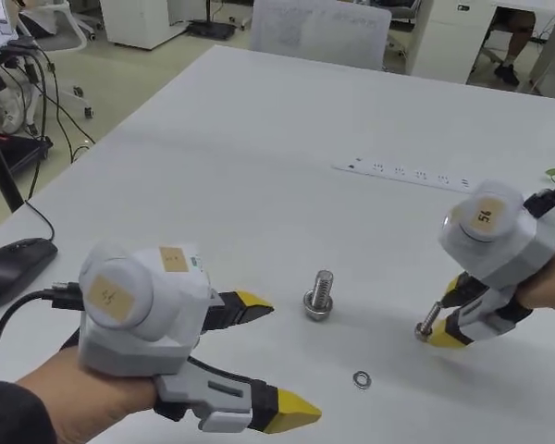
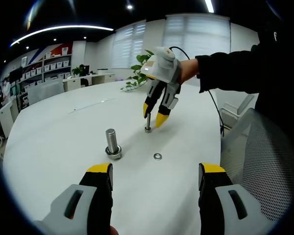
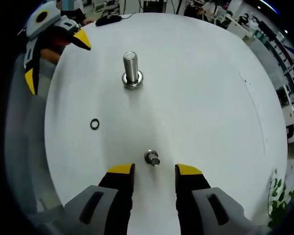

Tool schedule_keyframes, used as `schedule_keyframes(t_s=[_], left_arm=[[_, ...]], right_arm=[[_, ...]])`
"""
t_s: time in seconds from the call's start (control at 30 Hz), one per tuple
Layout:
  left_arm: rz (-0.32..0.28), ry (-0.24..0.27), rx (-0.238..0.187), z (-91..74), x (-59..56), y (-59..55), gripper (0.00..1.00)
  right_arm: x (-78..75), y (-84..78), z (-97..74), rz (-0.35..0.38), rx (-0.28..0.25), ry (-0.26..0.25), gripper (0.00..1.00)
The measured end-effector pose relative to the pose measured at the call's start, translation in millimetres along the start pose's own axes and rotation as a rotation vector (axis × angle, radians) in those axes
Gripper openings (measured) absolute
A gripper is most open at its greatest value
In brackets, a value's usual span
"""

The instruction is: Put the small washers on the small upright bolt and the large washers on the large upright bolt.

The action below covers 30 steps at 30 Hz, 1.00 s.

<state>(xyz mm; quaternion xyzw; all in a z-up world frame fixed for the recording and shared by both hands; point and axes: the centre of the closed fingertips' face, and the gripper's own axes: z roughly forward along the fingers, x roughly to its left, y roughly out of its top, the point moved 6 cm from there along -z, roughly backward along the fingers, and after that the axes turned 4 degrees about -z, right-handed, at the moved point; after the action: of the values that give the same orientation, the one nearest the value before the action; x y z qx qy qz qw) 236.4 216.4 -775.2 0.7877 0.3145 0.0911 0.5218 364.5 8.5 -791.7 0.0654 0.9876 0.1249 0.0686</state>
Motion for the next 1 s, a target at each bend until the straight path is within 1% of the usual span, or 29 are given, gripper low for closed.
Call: schedule_keyframes(t_s=[0.23,0.4,0.53,0.73,0.83,1.0], left_arm=[[0.004,-0.003,-0.001,0.5,-0.6,1.0,0.71],[0.007,-0.005,-0.003,1.1,-1.3,2.0,0.71],[0.011,-0.007,-0.005,1.6,-1.6,2.6,0.71],[0.015,-0.014,-0.006,2.8,-2.5,3.1,0.71],[0.019,-0.018,-0.007,3.4,-3.4,3.7,0.71],[0.026,-0.024,-0.012,3.3,-4.8,4.8,0.71]], right_arm=[[5.3,-5.9,-7.4,0.012,0.000,-0.013,0.37],[11.7,-8.6,-13.0,0.010,0.002,-0.022,0.38],[17.4,-8.1,-18.3,0.009,-0.006,-0.029,0.38],[30.5,-5.1,-23.9,0.002,-0.016,-0.031,0.38],[34.0,-4.3,-23.1,0.010,-0.024,-0.022,0.38],[47.0,-0.4,-22.8,0.009,-0.031,-0.008,0.37]])
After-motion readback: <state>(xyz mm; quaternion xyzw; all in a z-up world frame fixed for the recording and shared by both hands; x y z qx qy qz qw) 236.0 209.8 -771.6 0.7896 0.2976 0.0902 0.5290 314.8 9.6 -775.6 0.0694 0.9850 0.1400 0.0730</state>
